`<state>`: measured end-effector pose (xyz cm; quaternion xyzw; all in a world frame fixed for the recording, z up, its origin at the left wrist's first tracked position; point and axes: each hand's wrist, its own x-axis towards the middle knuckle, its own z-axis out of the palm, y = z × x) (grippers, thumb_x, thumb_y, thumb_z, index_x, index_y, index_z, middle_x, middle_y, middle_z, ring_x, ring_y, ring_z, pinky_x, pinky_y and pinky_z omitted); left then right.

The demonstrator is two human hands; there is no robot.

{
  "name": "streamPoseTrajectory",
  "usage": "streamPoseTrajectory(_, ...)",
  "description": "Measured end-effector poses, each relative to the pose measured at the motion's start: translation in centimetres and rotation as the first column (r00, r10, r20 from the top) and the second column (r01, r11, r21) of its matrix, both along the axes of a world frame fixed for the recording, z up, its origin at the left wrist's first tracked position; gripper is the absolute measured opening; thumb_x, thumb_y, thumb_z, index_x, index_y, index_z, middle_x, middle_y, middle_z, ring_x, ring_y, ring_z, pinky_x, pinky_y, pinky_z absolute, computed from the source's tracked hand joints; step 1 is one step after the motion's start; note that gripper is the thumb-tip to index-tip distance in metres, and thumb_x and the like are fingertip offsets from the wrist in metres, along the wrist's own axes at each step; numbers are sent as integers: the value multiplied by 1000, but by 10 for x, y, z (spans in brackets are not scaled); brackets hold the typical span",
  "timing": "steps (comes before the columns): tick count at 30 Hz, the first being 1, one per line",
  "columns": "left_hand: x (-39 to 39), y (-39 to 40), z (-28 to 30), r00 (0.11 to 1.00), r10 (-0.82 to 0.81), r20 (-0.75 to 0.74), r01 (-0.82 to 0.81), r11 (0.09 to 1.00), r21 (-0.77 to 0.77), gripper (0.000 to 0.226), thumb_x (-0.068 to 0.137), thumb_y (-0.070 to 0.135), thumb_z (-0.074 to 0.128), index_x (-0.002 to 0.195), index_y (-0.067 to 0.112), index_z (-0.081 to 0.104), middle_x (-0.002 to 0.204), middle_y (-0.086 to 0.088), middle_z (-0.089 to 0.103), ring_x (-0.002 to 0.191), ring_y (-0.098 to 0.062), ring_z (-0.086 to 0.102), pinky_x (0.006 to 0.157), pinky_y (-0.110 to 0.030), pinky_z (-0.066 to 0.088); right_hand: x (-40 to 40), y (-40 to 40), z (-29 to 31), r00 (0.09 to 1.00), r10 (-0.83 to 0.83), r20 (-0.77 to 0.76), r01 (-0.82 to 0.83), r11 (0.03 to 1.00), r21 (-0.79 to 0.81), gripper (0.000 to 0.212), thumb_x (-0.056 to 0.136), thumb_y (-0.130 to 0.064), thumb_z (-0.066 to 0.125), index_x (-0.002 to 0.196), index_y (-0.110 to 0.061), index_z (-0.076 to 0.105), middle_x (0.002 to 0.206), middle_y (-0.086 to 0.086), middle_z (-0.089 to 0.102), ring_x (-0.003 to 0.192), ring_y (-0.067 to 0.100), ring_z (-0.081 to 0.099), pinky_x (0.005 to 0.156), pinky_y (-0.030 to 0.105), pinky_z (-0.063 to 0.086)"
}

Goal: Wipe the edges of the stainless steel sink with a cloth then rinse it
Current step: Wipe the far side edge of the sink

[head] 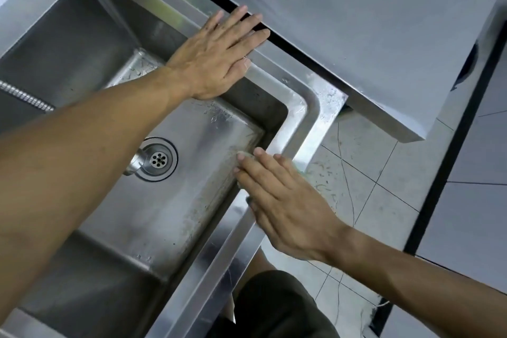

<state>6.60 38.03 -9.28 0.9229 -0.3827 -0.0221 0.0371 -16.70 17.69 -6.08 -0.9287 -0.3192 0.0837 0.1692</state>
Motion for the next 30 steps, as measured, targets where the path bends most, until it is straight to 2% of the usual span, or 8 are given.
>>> streamPoseTrajectory(2,0,1,0,1000,3,-11,-3,1000,0,60,111,43,15,166,26,1,175,-3,-5,161,-22,-9,130,-47,-4,16,-18,-2,980,198,-13,-198,979,-43,52,107,-24,44,157,-12,40,168,8,30,159,28,15,129,47,18)
streamPoseTrajectory(4,1,1,-1,1000,2,-15,-2,1000,4,60,111,44,14,166,25,0,174,-2,-6,161,-22,-10,130,-47,-3,44,-36,-9,974,227,-1,-227,971,-76,49,107,-23,39,155,-15,44,167,6,33,159,27,15,129,48,16)
streamPoseTrajectory(9,-1,0,1,1000,17,-8,-17,1000,1,61,111,44,15,166,24,-1,174,-3,-6,160,-21,-11,130,-47,-4,108,-65,-5,983,-181,33,182,983,-25,52,106,-18,35,157,-10,37,166,14,31,157,36,17,127,55,19)
streamPoseTrajectory(13,-3,2,3,999,46,-29,-46,999,-12,62,110,45,13,166,24,-2,174,-3,-8,160,-22,-11,130,-46,-5,93,-55,-6,952,-298,78,295,954,46,53,107,-13,36,159,-7,33,166,15,31,157,34,19,127,55,19)
streamPoseTrajectory(17,-3,13,-2,996,75,-52,-77,996,-39,61,112,47,13,167,25,-3,174,-1,-9,160,-20,-12,130,-41,-8,98,-83,3,993,111,-28,-112,993,-30,50,106,-14,39,155,-8,41,167,10,30,159,35,13,125,60,22)
streamPoseTrajectory(22,4,21,-6,994,72,-84,-81,992,-101,60,112,47,16,167,26,2,175,-1,-5,161,-20,-9,131,-40,-6,182,-96,14,888,449,-102,-460,862,-210,50,105,-20,36,153,-9,45,168,10,29,158,40,11,123,64,22)
streamPoseTrajectory(26,18,41,-6,960,271,-70,-278,950,-142,61,111,44,18,167,21,9,175,-3,2,161,-23,-2,131,-42,-1,243,-37,9,839,544,-32,-540,822,-181,51,104,-15,43,154,-10,44,169,11,26,159,39,8,128,57,14)
streamPoseTrajectory(30,47,79,5,788,602,-129,-615,773,-157,62,109,38,16,166,13,16,174,-7,10,161,-26,4,131,-43,0,314,59,-4,868,493,51,-488,868,-90,54,102,-4,38,156,-8,42,168,15,26,157,39,17,125,61,18)
